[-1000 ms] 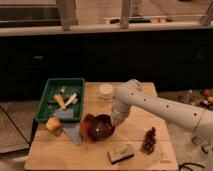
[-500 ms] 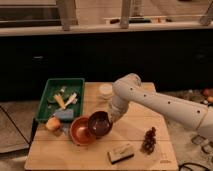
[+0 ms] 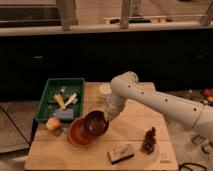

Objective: Stack bowls on top of each other

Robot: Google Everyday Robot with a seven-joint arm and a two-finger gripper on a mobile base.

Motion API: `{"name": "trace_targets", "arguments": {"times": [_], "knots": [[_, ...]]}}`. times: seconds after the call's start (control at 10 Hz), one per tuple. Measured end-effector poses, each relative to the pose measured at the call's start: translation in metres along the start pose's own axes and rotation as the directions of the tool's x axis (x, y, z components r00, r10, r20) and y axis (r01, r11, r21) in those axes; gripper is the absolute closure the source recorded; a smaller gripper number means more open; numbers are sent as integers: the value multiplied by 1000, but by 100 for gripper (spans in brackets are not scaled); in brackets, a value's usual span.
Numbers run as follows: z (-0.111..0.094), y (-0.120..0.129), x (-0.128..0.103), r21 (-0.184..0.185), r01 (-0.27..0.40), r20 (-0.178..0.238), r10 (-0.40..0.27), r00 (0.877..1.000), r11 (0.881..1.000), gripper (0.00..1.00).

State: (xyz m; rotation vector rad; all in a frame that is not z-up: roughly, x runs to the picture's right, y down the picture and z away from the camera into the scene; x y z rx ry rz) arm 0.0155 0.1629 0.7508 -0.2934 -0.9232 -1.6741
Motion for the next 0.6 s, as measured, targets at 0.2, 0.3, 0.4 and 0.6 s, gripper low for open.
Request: {"name": "trace_targets", "arguments": {"times": [0.2,0.3,0.4,0.6], "knots": [[4,-18,3,16,46,18,-47,999,999,100],[5,-25,3,22,70,27,-71,997,997,100],[7,-29,4,26,84,31,-85,996,996,100],[14,-43,7,36,135,29,-136,990,990,100]]}}
